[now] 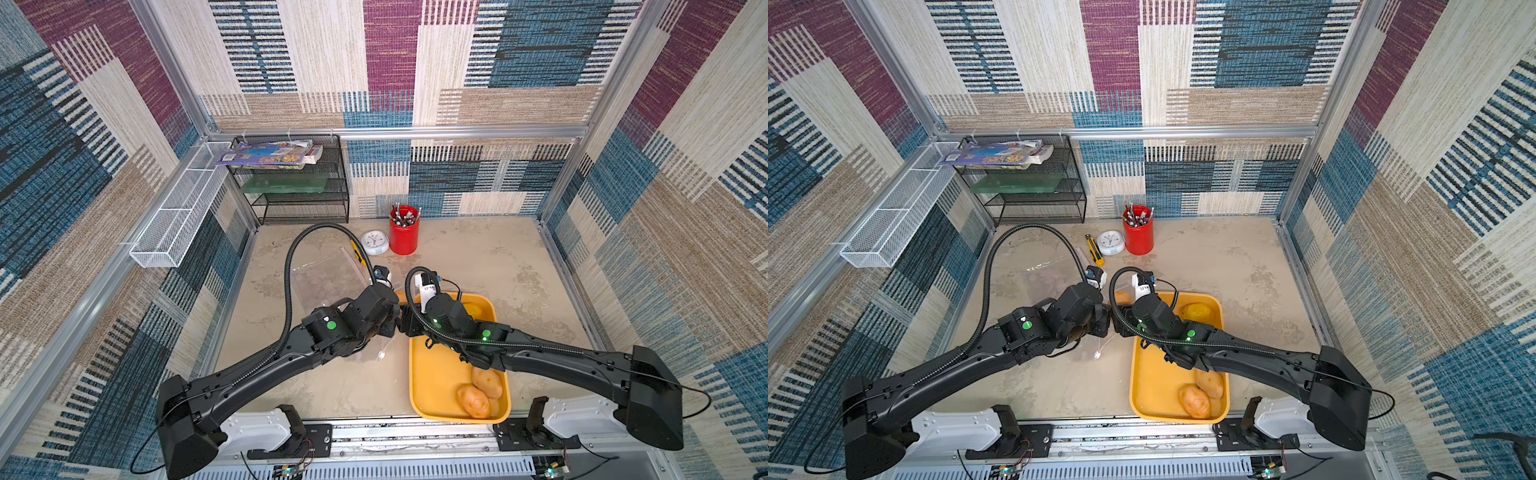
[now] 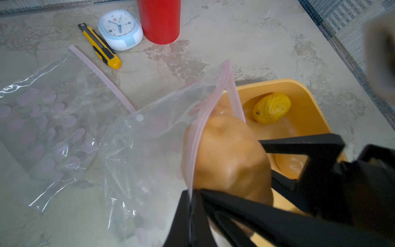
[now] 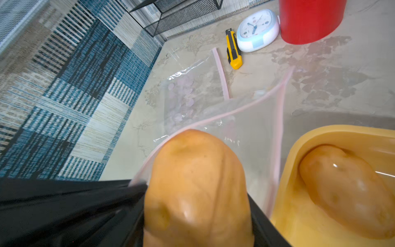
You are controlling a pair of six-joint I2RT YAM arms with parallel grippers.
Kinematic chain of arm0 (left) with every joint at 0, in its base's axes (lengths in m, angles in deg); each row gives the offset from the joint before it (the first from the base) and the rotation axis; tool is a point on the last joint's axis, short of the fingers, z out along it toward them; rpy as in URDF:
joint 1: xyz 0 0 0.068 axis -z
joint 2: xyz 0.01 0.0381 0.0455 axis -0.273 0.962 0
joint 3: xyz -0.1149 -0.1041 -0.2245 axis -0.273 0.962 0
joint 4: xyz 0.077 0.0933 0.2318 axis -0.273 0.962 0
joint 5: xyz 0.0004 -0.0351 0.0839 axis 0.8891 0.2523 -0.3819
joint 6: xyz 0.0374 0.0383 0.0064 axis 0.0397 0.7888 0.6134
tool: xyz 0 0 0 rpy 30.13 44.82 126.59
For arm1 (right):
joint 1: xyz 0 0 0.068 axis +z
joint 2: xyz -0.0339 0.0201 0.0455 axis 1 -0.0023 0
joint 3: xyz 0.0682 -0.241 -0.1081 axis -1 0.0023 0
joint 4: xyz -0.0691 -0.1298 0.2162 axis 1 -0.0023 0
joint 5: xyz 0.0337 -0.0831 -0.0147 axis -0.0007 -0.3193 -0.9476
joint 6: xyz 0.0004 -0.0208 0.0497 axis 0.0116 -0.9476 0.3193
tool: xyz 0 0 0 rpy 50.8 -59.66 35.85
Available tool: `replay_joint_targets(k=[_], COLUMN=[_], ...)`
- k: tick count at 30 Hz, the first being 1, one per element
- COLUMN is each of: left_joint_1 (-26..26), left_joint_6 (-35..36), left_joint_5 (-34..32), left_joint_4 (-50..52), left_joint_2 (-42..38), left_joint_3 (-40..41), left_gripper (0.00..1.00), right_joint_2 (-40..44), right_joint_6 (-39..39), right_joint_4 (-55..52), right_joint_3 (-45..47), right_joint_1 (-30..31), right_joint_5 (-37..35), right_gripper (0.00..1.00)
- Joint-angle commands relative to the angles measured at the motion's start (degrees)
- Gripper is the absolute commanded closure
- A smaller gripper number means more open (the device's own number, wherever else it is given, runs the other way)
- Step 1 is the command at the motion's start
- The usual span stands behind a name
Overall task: Put the potatoes into a zipper bag and zip it
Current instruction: Place the potato into the zipper food storage bag.
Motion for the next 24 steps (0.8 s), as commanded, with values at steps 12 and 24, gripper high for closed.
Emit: replay_joint_targets(k=[12, 24], left_joint_1=[0.01, -0.14], left_joint_6=[-2.65, -3.47], left_joint_5=[-2.67, -4.34], left_joint_4=[-2.52, -1.81], left_joint_2=[-1.55, -3.61], left_joint_3=[0.97, 1.47], left_gripper=[1.0, 1.0], right_joint_2=[-8.78, -12.24], right_joint_6=[3.31, 2.62], right_joint_4=[0.93, -1.89], right_joint_3=[-1.38, -2.18], right_joint_1=[-0.47, 0.03], right_joint_5=[-1.9, -6.14], right_gripper=[0.75, 0.49])
